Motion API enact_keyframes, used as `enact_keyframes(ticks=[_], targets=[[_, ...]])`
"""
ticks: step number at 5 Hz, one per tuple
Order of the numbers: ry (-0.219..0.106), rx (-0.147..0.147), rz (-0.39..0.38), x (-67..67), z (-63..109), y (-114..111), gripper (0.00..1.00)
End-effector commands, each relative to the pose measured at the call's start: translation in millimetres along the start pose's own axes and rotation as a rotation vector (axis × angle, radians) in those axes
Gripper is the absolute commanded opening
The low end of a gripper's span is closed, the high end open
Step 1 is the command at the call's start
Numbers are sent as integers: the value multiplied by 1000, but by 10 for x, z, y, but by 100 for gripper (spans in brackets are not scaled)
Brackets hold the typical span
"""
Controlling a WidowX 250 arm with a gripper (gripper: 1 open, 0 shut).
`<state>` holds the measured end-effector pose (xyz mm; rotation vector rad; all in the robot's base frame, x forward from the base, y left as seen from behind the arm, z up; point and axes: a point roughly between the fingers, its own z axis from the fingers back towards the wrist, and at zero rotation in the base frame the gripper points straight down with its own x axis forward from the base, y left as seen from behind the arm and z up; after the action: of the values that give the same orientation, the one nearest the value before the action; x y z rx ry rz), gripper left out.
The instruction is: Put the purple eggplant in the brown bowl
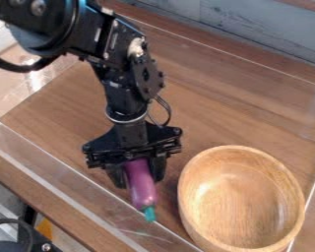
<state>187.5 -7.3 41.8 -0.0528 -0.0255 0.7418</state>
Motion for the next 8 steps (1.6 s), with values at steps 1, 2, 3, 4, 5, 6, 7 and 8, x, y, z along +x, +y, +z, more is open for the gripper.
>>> enact_keyframes(ticks=[1,2,3,4,5,6,7,8], targets=[[-37,-21,-22,31,104,-52,0],[-40,-15,-31,21,133,-49,0],[-44,-10,-40,11,163,-47,0],[-47,-5,-50,2,196,-45,0],[-51,0,-58,-7,226,-44,0],[-53,4,-65,-15,262,-43,0],[-55,8,-72,-23,301,-43,0],[-56,10,-79,-31,358,-49,0]])
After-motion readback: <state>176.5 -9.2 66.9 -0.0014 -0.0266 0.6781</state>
